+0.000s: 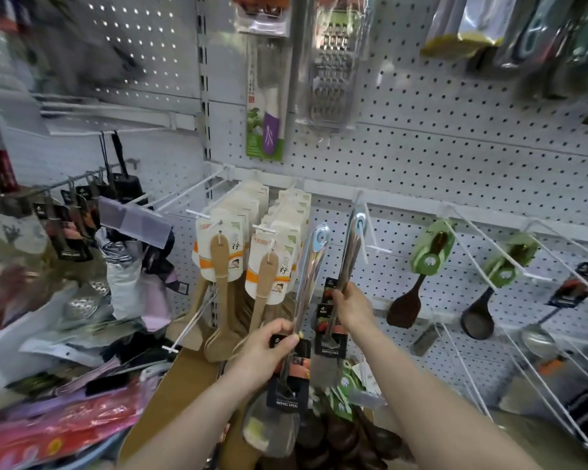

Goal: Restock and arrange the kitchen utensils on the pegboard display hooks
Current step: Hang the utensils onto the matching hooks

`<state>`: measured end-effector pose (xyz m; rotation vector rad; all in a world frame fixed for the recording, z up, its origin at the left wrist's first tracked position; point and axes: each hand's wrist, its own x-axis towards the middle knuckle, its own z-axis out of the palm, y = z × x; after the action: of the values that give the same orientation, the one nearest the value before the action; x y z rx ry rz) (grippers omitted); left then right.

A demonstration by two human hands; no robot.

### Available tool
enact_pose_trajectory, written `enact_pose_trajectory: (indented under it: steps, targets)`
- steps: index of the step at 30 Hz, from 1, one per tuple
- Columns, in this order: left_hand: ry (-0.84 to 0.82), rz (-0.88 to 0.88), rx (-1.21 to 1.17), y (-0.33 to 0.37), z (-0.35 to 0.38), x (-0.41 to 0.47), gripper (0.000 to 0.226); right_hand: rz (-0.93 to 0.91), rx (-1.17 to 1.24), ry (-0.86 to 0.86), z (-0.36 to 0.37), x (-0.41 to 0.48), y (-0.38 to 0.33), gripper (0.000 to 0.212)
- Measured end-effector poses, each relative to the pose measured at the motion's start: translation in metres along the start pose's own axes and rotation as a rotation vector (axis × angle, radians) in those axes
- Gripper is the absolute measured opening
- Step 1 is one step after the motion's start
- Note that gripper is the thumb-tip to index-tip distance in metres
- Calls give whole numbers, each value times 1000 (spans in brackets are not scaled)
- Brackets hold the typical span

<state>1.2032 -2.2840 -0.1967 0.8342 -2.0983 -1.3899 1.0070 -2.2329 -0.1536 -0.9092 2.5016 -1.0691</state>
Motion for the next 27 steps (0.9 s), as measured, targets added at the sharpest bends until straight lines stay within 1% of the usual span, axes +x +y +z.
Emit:
enact_pose_trajectory:
  steps: [3,5,7,8,10,11,12,13,15,17,19,21,22,24,25,27]
  targets:
    - [-23,-12,-11,-3,1,3,37,36,2,-34,0,17,-1,26]
    - [-39,-10,-32,-1,3,2,23,70,21,-2,-1,21,-1,31]
    - [-54,-3,-67,0,8,0,11,91,96,97,-5,14,-3,44]
    - [-58,9,-79,-1,11,-2,11,73,150,165,-9,7,-4,44]
    - [-73,40,-97,0,17,-8,21,-24,246,263,-18,-13,-6,29]
    - [-84,51,-109,-2,20,-10,30,-81,282,277,-23,-25,-7,23]
    - [-96,57,-111,-4,25,-12,35,-122,320,275,-27,-38,-10,23]
    - [-115,60,-104,-5,29,-16,31,-151,355,273,-32,-50,-13,25]
    - [-141,57,-85,-6,38,-22,7,-181,419,272,-38,-71,-16,31]
    - [-148,63,-87,-6,44,-29,11,-200,467,286,-43,-88,-19,35]
    - [-156,61,-111,-3,49,-36,12,-218,482,287,-49,-102,-23,34]
    - [-181,64,-132,0,52,-44,13,-247,464,265,-56,-114,-24,22]
    - [-185,65,-131,0,54,-46,12,-255,434,261,-57,-116,-25,22]
    - [-170,59,-132,-1,57,-47,10,-246,369,274,-60,-119,-29,34]
    - [-162,54,-127,1,57,-47,13,-236,352,292,-62,-119,-31,37]
    - [-155,67,-125,5,58,-43,17,-230,338,322,-65,-117,-35,37]
